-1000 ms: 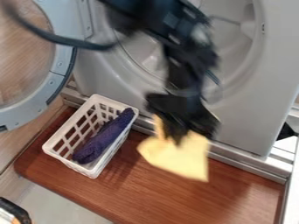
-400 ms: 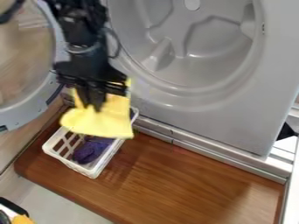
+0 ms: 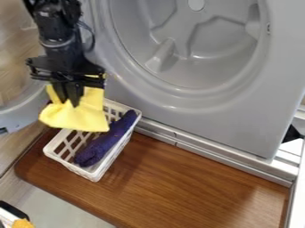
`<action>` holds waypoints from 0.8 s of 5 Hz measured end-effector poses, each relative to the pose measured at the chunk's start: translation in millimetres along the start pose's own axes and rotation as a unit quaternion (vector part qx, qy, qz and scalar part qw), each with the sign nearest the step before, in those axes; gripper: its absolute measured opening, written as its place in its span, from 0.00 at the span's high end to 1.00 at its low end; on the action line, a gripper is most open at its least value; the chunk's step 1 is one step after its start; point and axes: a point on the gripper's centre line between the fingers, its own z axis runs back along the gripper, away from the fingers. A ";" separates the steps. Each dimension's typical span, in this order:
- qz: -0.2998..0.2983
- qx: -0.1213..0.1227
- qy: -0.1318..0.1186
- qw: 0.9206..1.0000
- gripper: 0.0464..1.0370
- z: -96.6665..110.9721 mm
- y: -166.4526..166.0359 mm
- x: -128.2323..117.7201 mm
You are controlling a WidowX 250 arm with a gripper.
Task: Put the yellow cloth in the white basket
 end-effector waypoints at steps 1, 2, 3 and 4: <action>-0.002 -0.007 0.011 1.000 0.75 -8.8 -1.9 1.7; -0.003 -0.010 0.002 1.000 0.44 -8.5 -3.4 4.7; -0.015 -0.006 0.003 1.000 0.14 -7.5 -10.8 4.5; -0.016 0.005 0.012 1.000 0.03 -6.9 -15.1 1.8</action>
